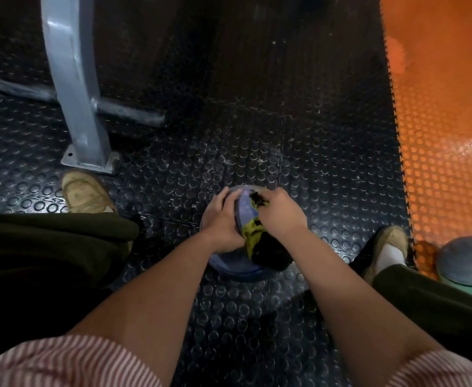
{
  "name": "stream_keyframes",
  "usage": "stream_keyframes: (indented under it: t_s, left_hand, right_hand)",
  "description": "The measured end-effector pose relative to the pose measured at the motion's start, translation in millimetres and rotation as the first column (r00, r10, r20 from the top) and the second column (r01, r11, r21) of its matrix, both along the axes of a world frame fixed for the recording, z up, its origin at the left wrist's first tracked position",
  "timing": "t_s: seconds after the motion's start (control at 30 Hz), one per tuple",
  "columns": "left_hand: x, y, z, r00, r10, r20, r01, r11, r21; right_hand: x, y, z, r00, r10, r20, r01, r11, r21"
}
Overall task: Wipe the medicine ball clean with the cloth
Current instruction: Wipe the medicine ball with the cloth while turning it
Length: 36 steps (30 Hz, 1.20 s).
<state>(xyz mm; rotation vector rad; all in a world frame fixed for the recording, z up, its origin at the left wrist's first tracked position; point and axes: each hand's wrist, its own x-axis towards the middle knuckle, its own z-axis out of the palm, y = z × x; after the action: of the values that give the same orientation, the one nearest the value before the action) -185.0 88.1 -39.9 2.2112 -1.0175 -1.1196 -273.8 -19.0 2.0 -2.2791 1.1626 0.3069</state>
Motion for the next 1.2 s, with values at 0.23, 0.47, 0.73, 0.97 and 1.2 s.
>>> stream_keyframes:
  t_s: [0.23, 0.47, 0.73, 0.97, 1.2]
  left_hand:
    - [-5.4, -2.1, -0.8, 0.985, -0.144, 0.093, 0.14, 0.989, 0.051]
    - [-14.6, 13.9, -0.7, 0.974, -0.171, 0.149, 0.166, 0.985, 0.041]
    - [2.4, 4.8, -3.6, 0.995, -0.08, 0.053, 0.076, 0.994, 0.074]
    - [-19.5, 16.4, -1.6, 0.987, -0.116, 0.107, 0.111, 0.992, 0.056]
    - [-12.5, 16.1, -2.8, 0.988, -0.128, 0.088, 0.125, 0.991, 0.039]
  right_hand:
    - [-40.4, 23.8, 8.6, 0.999, 0.042, 0.018, -0.042, 0.999, 0.015]
    - [20.8, -23.8, -4.6, 0.999, -0.029, -0.036, 0.031, 0.998, 0.053]
    - [-25.1, 33.9, 8.5, 0.995, 0.074, 0.074, -0.075, 0.997, 0.008]
    - [-4.1, 5.1, 9.1, 0.999, 0.025, -0.028, -0.026, 0.999, -0.037]
    - [29.0, -23.6, -0.2, 0.997, 0.065, -0.034, -0.062, 0.994, 0.088]
